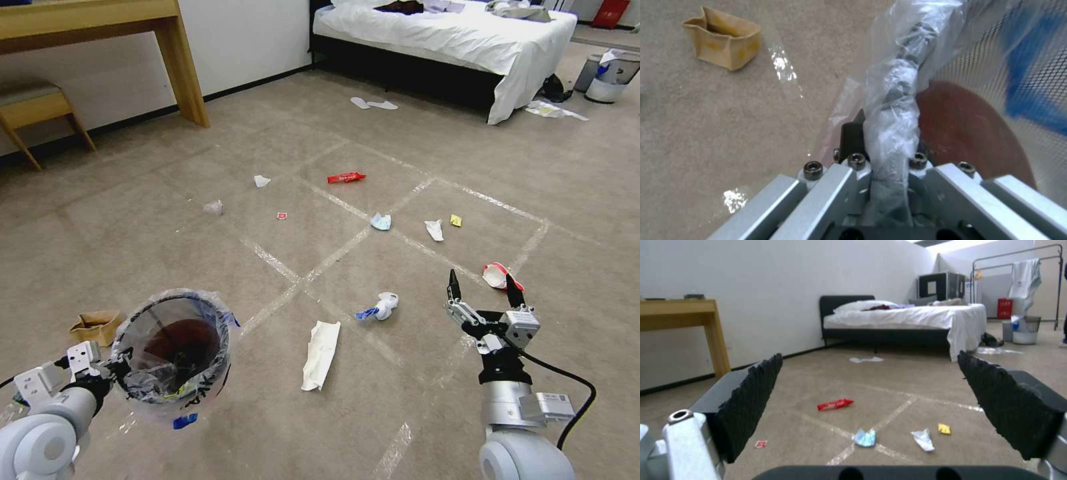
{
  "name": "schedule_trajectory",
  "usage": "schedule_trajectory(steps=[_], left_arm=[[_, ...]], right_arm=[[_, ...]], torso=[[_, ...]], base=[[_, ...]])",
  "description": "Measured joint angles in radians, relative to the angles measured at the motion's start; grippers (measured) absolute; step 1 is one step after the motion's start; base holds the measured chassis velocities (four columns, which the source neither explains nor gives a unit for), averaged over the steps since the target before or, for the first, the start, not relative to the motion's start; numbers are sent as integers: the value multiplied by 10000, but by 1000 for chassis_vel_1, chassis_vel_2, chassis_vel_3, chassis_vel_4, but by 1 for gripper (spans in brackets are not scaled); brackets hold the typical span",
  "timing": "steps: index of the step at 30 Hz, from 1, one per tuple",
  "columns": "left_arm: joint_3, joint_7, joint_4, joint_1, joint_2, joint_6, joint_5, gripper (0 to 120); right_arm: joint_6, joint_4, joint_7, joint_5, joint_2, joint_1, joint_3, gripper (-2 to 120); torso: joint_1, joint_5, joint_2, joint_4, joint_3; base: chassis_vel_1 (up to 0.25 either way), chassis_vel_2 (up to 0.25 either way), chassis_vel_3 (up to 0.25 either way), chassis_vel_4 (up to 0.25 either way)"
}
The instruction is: Pick up the trash bin and place the garbage on the floor into it.
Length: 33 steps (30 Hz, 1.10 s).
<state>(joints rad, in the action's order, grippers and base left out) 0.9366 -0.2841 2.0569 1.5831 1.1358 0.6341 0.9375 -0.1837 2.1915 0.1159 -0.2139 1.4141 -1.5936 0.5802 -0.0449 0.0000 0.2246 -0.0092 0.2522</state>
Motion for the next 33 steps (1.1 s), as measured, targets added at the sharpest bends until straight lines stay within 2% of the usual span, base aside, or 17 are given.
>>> schedule_trajectory(steps=[27,29,31,32,33], left_arm=[[101,132,154,287,112,-115,-135,1],[123,138,161,302,111,-119,-138,1],[132,139,171,332,108,-125,-153,1],[132,139,171,332,108,-125,-153,1],[131,141,181,341,117,-129,-175,1]], right_arm=[[-12,32,141,144,56,-193,-53,100],[250,32,334,77,9,-102,-122,100],[1127,17,810,-433,-145,111,-324,100],[1127,17,810,-433,-145,111,-324,100],[1849,-32,1269,-1042,-287,293,-532,100]], torso=[[2,0,0,-1,-1],[1,0,0,-2,0],[0,-1,0,0,1],[0,-1,0,0,1],[0,-1,0,0,1]], base=[[-12,11,13,-13],[-49,82,36,-49],[-6,29,18,-18],[0,0,0,0],[0,0,0,0]])
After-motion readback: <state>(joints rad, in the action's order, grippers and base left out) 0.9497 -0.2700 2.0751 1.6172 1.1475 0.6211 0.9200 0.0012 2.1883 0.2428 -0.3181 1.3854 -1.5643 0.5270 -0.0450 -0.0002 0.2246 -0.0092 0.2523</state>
